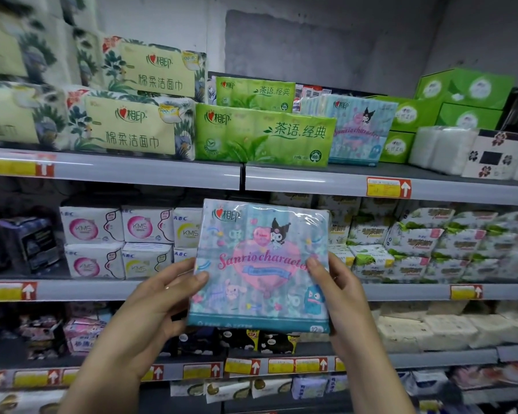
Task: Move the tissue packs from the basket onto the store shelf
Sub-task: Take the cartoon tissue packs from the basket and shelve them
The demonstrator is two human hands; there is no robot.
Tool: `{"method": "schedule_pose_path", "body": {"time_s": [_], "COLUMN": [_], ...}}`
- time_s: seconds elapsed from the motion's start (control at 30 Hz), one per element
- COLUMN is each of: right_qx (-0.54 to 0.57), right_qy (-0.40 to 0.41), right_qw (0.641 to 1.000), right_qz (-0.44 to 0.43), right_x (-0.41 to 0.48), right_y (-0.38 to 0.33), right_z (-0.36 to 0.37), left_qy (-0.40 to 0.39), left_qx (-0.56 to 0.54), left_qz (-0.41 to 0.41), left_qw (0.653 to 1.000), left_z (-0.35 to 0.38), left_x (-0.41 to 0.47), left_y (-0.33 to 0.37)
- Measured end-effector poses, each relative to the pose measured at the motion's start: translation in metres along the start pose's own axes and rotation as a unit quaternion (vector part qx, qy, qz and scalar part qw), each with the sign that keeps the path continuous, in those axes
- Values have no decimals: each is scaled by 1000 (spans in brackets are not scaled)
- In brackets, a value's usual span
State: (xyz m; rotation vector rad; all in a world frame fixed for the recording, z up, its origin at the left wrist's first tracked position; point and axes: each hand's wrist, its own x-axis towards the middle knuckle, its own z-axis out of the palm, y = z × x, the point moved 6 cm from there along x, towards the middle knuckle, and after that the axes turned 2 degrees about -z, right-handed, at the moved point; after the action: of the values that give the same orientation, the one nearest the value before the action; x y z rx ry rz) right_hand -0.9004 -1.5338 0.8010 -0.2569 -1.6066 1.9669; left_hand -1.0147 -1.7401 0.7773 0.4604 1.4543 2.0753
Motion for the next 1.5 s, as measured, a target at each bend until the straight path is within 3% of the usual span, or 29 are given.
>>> {"method": "schedule_pose_path", "body": {"time_s": [0.73, 1.5], "right_qx": [18, 29], "right_qy": [-31, -15], "right_qw": [999, 999], "right_qz": [0, -18], "right_x": [12, 44], "right_y": [-13, -42], "right_z": [-34, -174], "left_qy": [18, -1], "left_qx": [10, 33], "left_qz": [28, 42], "left_qw": [999, 999], "left_z": [41, 176], "left_x": [0, 39], "left_y": [-4, -49]}}
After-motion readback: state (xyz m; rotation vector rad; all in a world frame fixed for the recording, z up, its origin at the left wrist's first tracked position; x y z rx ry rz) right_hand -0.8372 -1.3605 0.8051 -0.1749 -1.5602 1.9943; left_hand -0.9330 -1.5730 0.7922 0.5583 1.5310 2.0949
